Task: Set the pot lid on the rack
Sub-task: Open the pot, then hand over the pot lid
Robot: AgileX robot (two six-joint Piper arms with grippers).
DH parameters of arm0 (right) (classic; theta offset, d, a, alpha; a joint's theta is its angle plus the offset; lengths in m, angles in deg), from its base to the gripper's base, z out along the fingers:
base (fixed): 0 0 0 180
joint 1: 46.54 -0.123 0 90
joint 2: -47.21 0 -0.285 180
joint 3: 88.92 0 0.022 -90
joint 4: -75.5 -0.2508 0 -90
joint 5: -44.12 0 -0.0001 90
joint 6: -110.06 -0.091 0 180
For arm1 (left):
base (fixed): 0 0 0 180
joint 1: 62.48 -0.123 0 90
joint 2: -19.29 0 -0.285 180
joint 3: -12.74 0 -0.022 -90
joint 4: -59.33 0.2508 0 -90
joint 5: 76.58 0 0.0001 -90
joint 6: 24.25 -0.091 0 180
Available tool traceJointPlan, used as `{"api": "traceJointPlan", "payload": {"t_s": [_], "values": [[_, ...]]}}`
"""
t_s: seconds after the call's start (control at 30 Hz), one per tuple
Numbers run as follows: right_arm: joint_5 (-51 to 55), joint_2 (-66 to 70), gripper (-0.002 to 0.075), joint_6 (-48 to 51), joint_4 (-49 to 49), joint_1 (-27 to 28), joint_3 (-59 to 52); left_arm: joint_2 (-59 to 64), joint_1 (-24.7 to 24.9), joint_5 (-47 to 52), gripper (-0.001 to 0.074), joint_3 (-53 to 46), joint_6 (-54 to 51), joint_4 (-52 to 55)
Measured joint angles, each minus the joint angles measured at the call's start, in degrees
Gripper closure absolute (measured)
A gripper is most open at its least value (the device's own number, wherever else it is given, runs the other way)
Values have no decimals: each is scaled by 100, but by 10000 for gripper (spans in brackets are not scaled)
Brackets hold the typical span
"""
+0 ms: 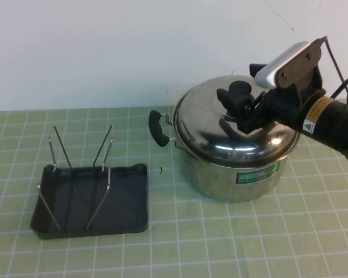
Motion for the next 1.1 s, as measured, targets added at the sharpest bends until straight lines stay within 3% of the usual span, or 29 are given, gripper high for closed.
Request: {"api": "traceJointPlan", "payload": {"t_s": [0.13, 0.2, 0.3, 0.5, 0.73, 0.83, 0.93, 1.0, 1.1], "values": [[10, 237, 92, 0, -40, 0, 0, 0, 0, 41, 737, -8, -58, 0], [21, 270, 173, 0, -54, 0, 0, 0, 0, 27, 737, -8, -122, 0], [-34, 283, 358, -33, -100, -8, 3, 0, 0, -24, 737, -8, -279, 0], [-398, 304, 372, 44, -113, -8, 15, 0, 0, -48, 737, -8, 165, 0], [-710, -199, 372, 417, -341, -8, 15, 0, 0, -342, 713, -8, 2091, 0], [-944, -645, 372, 418, -355, -8, 15, 0, 0, -481, 587, -8, 3798, 36], [-1328, -1024, 372, 149, -68, -79, 15, 0, 0, -633, 311, -8, 5817, 500], [-1518, -1252, 372, -123, 139, -276, 15, 0, 0, -725, 167, -8, 7229, 1063], [-1680, -1425, 372, -547, 251, -717, 15, 0, 0, -1004, 79, -8, 9375, 2242]]}}
